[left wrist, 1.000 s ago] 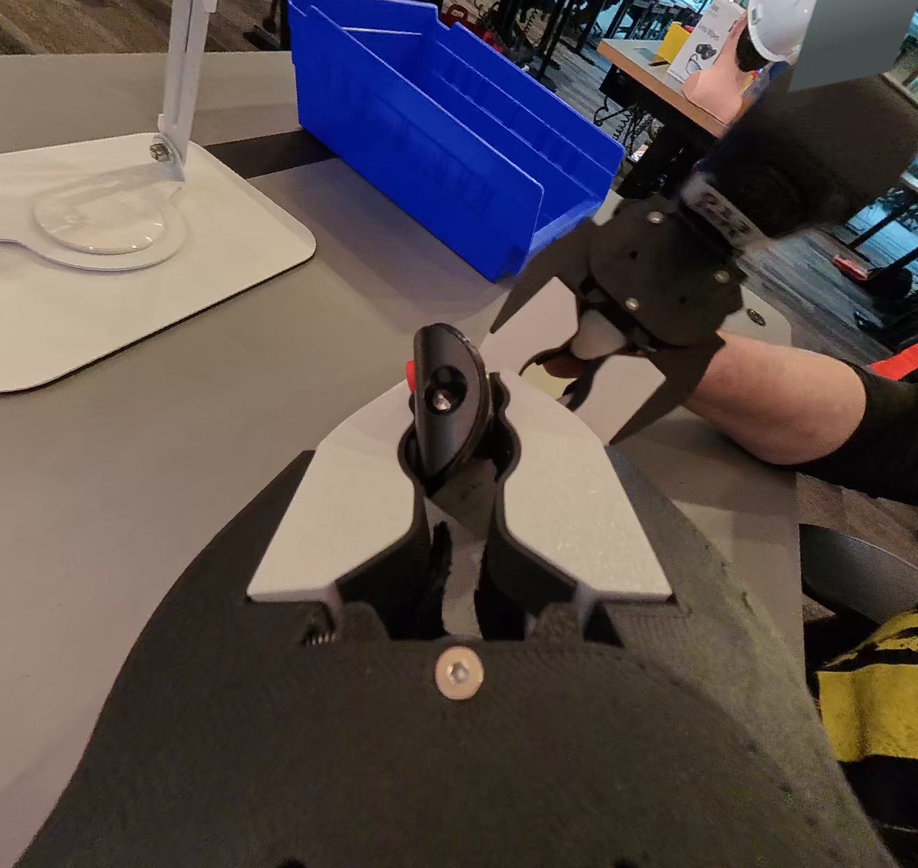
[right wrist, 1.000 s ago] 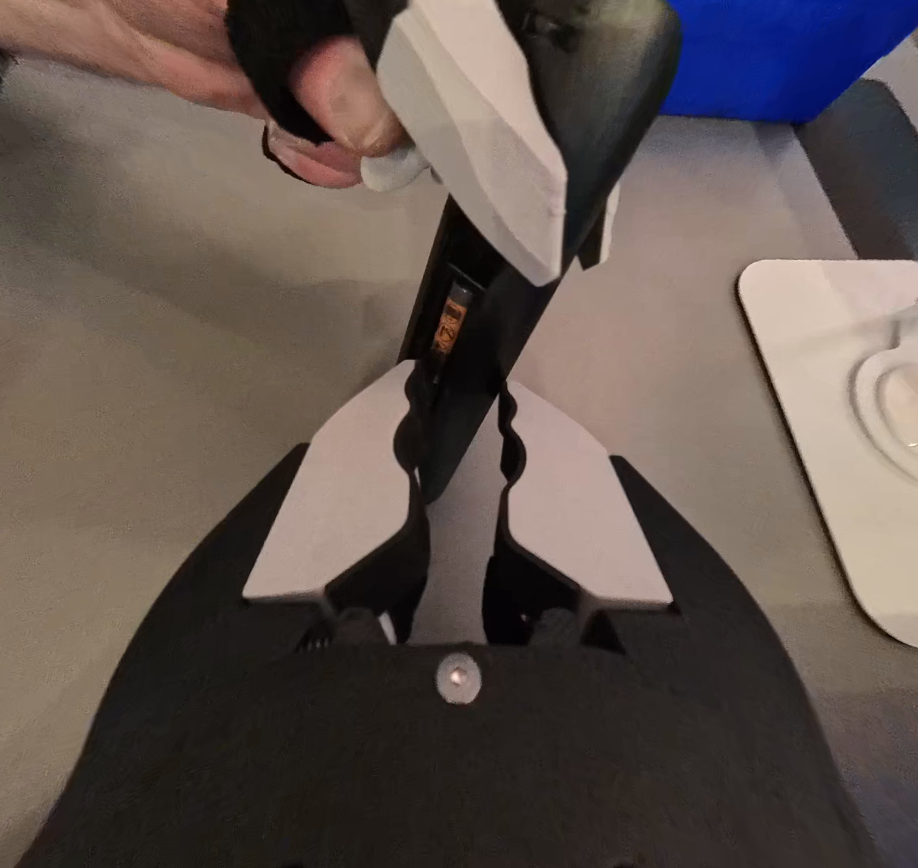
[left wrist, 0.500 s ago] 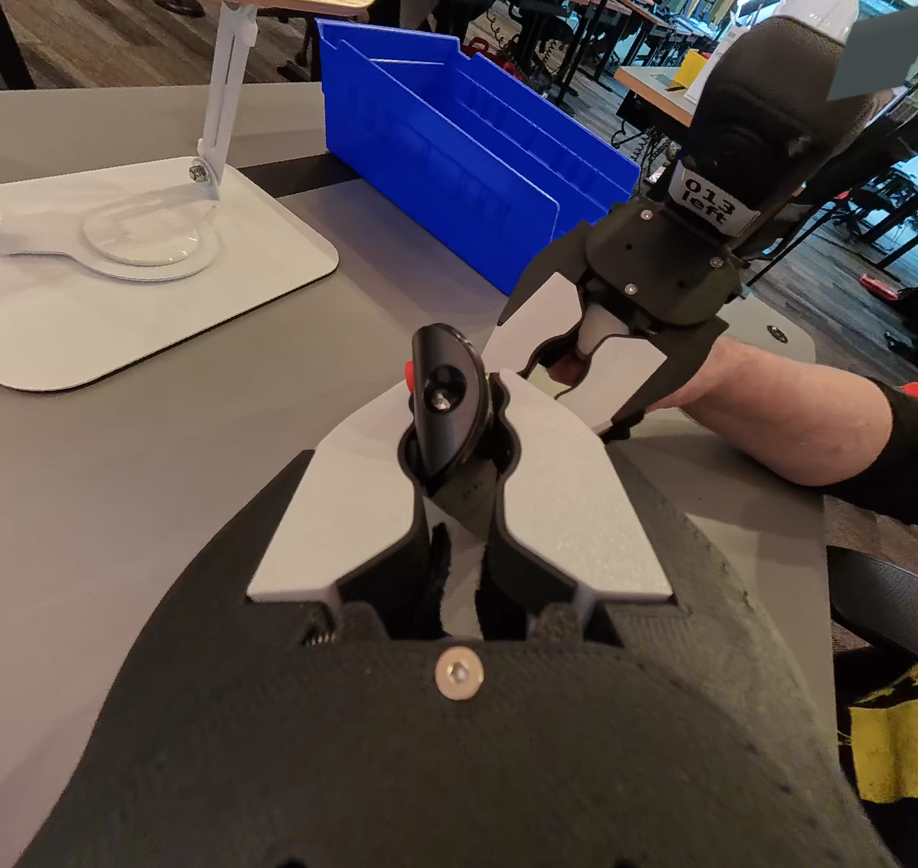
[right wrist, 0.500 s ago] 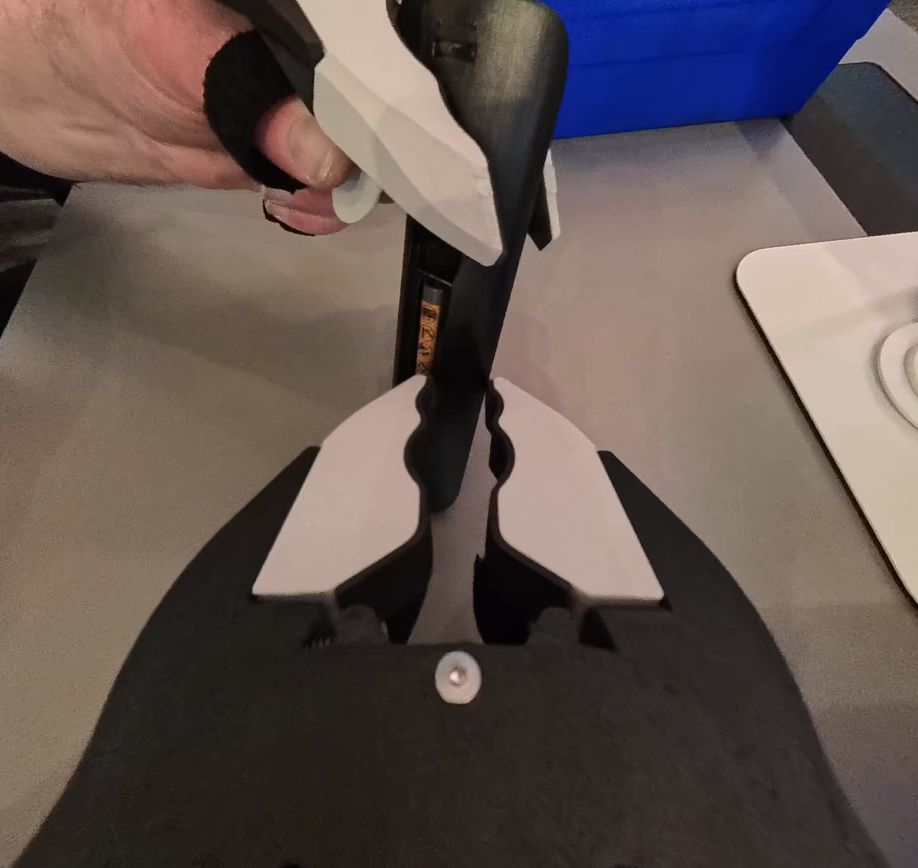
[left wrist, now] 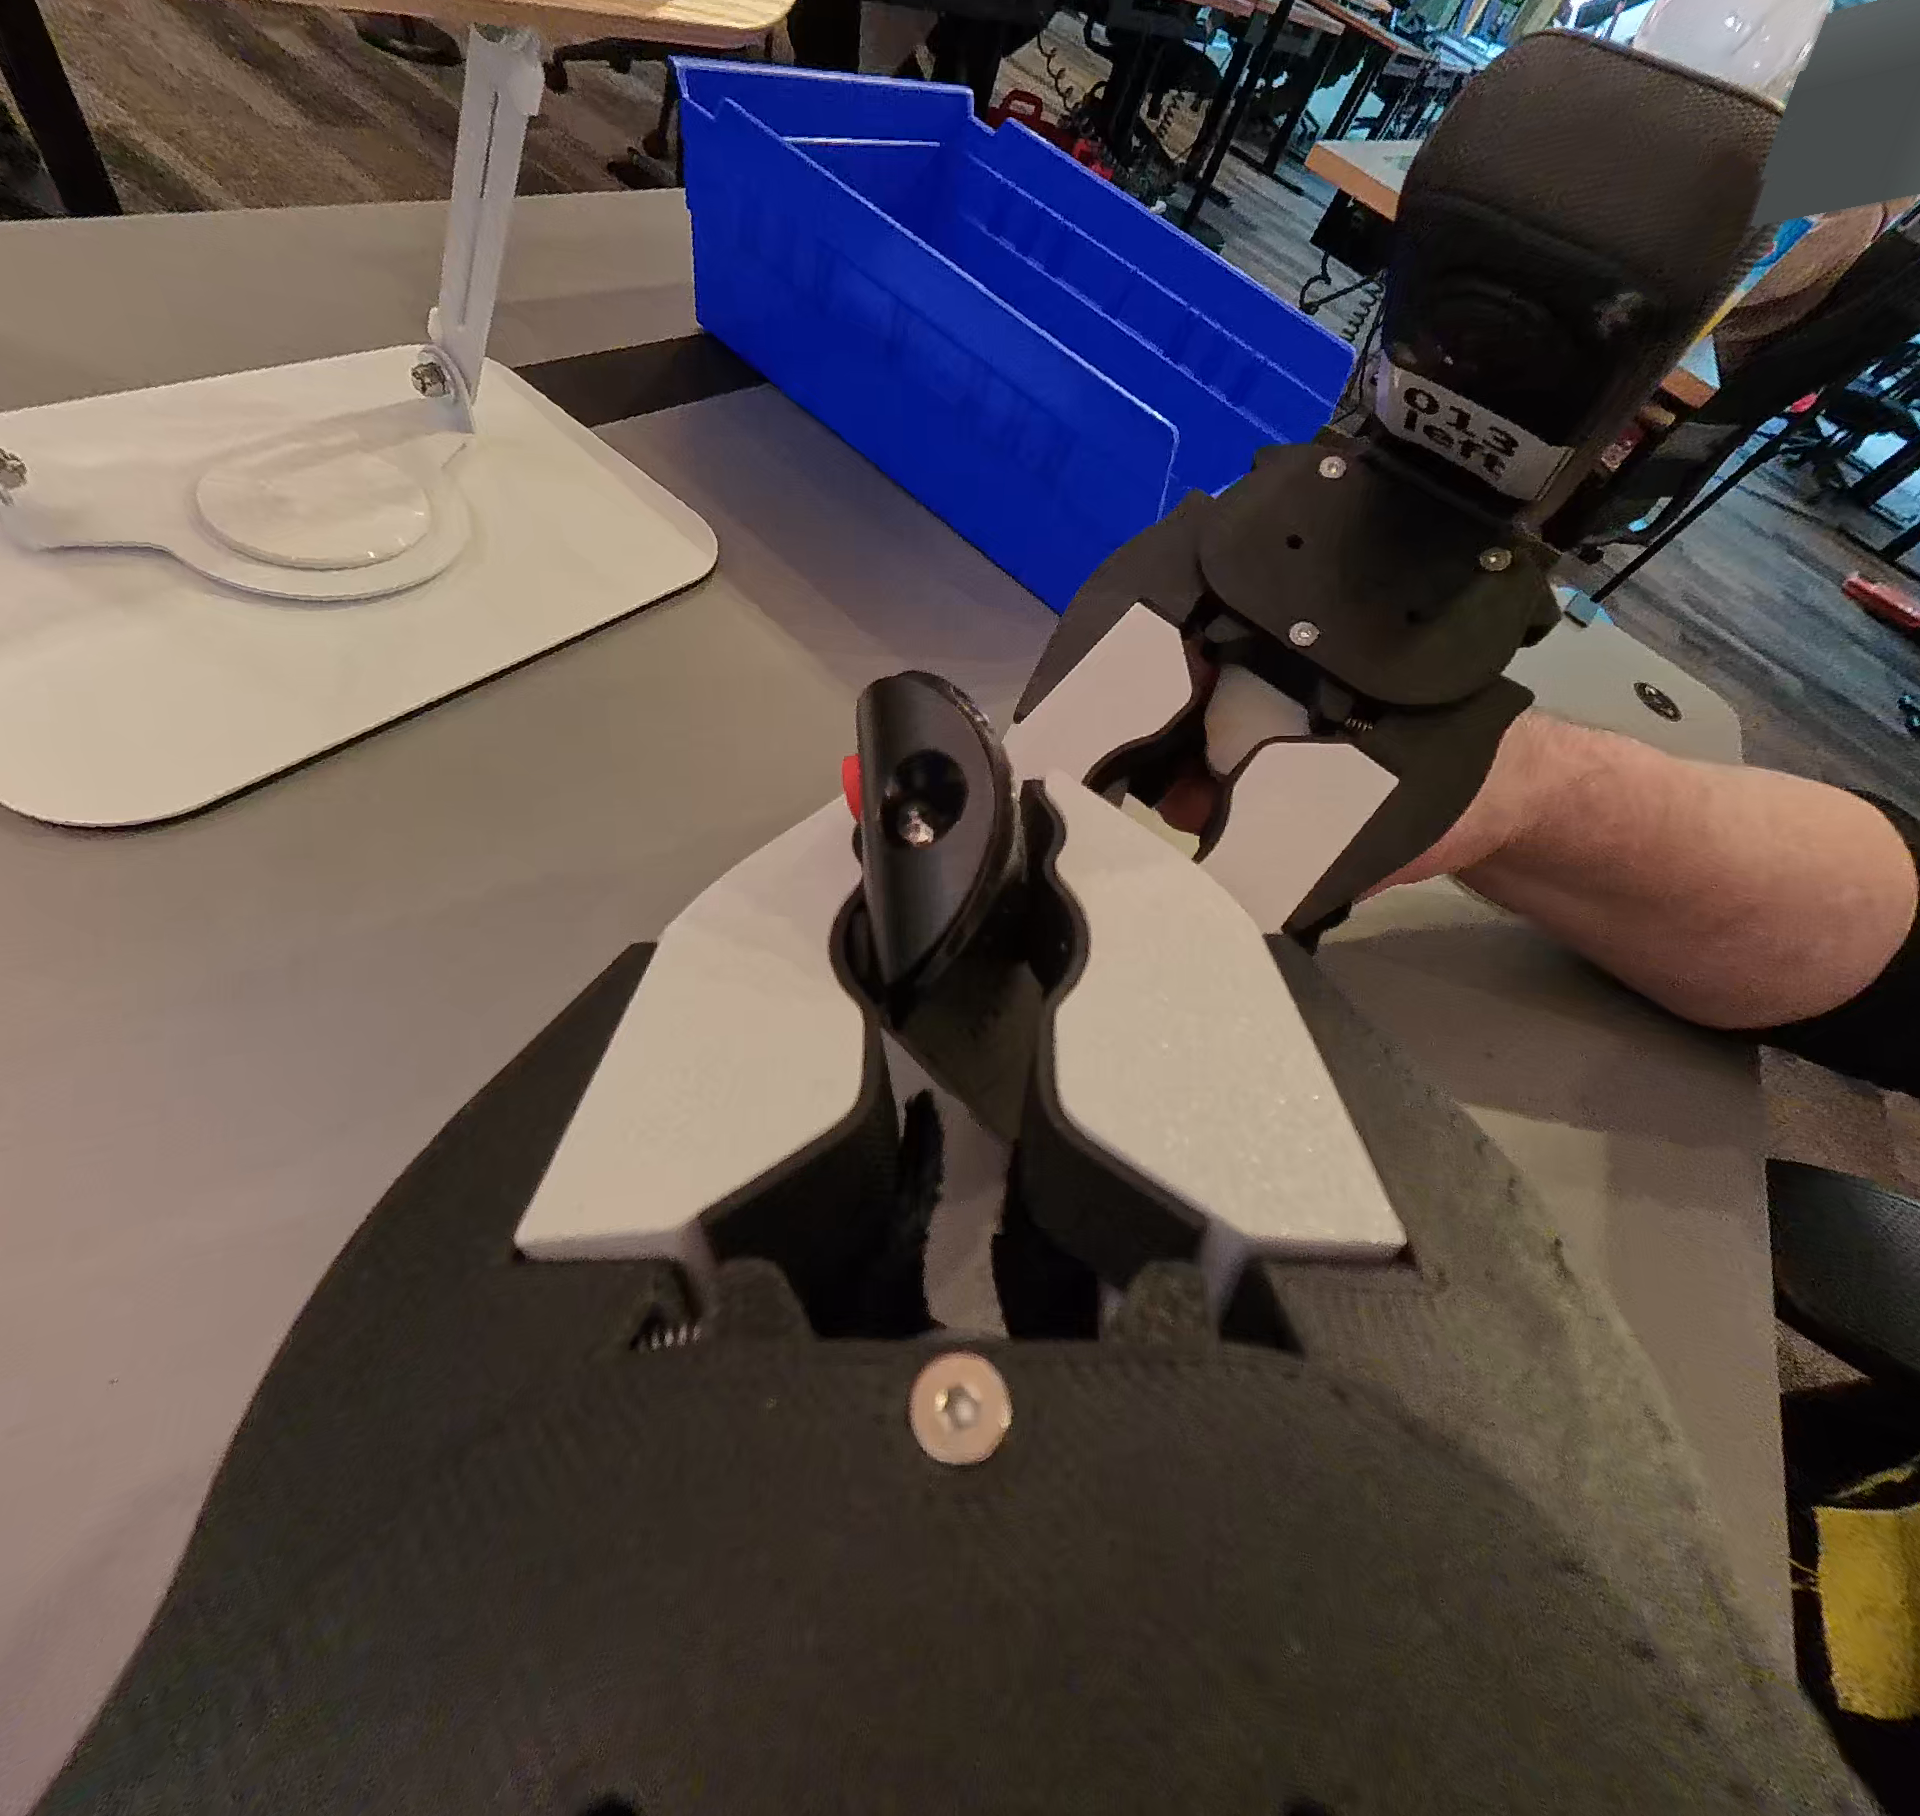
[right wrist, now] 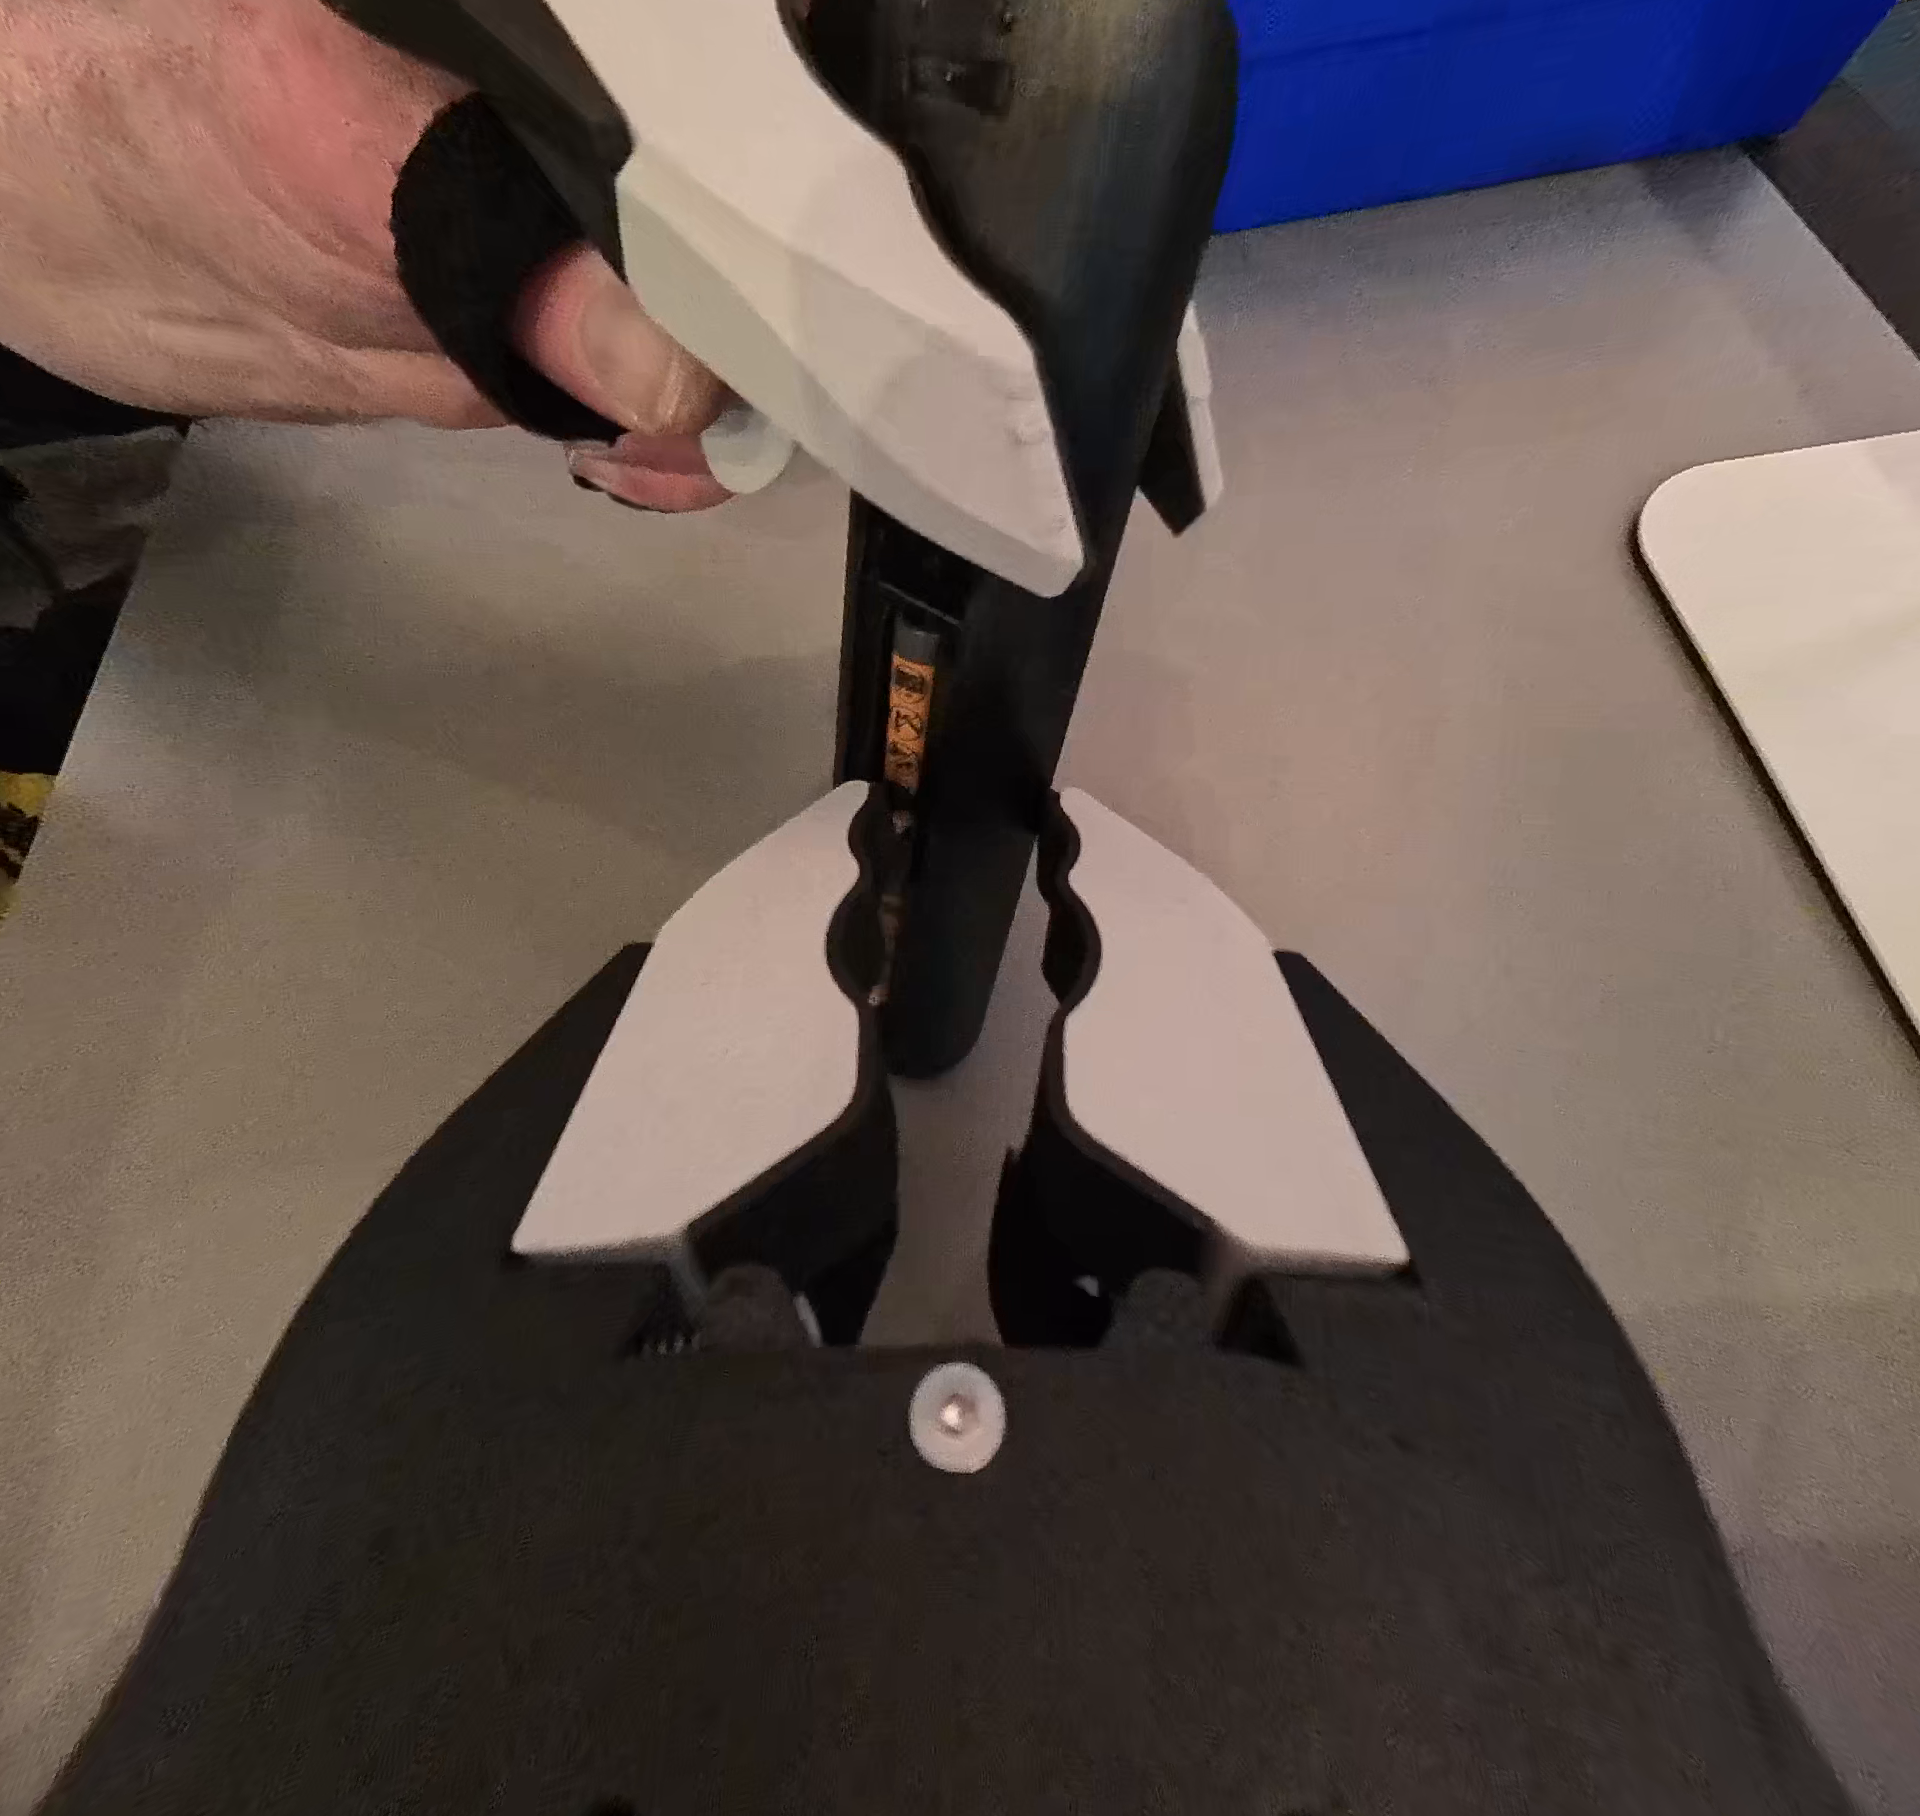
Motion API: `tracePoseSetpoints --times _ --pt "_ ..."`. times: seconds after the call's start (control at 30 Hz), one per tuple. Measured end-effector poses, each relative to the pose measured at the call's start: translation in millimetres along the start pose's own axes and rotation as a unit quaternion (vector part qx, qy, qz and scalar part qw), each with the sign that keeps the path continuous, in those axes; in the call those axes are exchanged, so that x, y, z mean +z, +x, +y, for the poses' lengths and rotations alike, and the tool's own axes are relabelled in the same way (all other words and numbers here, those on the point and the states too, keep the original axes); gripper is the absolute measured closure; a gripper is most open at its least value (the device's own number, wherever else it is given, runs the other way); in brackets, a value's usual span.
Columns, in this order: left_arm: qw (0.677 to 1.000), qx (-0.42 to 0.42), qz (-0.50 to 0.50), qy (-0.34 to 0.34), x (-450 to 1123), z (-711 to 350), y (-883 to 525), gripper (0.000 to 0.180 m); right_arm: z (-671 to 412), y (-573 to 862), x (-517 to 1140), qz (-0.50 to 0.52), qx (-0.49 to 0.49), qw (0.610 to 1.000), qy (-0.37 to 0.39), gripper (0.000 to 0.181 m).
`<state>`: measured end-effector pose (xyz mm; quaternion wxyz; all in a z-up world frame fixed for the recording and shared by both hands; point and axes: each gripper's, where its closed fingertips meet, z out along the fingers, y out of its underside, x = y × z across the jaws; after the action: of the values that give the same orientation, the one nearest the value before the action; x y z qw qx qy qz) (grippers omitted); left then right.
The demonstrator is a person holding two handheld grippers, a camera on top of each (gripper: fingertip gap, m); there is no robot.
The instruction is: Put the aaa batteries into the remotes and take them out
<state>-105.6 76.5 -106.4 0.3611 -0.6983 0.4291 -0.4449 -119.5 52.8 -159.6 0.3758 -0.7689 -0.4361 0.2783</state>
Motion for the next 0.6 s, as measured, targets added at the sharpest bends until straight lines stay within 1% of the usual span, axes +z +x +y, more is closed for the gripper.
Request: tracePoseSetpoints --times 0.17,0.27,0.33,0.37,0.4,0.43,0.47,0.53,0.6 --pt "1.000 -0.020 0.008 0.006 1 0 0 0.156 3 1 0 0.009 -0.029 0.998 -0.059 0.152" --pt "1.000 -0.016 0.001 0.008 3 -1 -2 0.156 4 2 0 -0.013 -0.027 0.998 -0.051 0.152" --pt "1.000 -0.013 0.002 0.009 4 -1 -2 0.156 10 3 0 -0.017 -0.060 0.996 -0.059 0.151" --pt "1.000 -0.018 0.001 0.011 4 -1 -4 0.156 11 4 2 -0.034 -0.039 0.998 -0.036 0.155" --pt "1.000 -0.023 0.002 0.016 4 -1 -7 0.155 9 4 2 -0.031 -0.033 0.999 -0.017 0.155" --pt "1.000 -0.022 0.004 0.020 4 -1 -6 0.155 9 4 2 -0.026 -0.024 0.999 -0.010 0.155" --pt "1.000 -0.017 0.004 0.020 4 -1 -5 0.155 9 3 1 -0.019 -0.037 0.999 -0.012 0.155" --pt "1.000 -0.019 0.001 0.025 4 -3 -7 0.156 7 6 2 -0.019 -0.019 1.000 0.002 0.155" --pt "1.000 -0.007 -0.002 0.018 4 -3 -7 0.155 6 5 1 -0.014 -0.016 1.000 -0.006 0.155"
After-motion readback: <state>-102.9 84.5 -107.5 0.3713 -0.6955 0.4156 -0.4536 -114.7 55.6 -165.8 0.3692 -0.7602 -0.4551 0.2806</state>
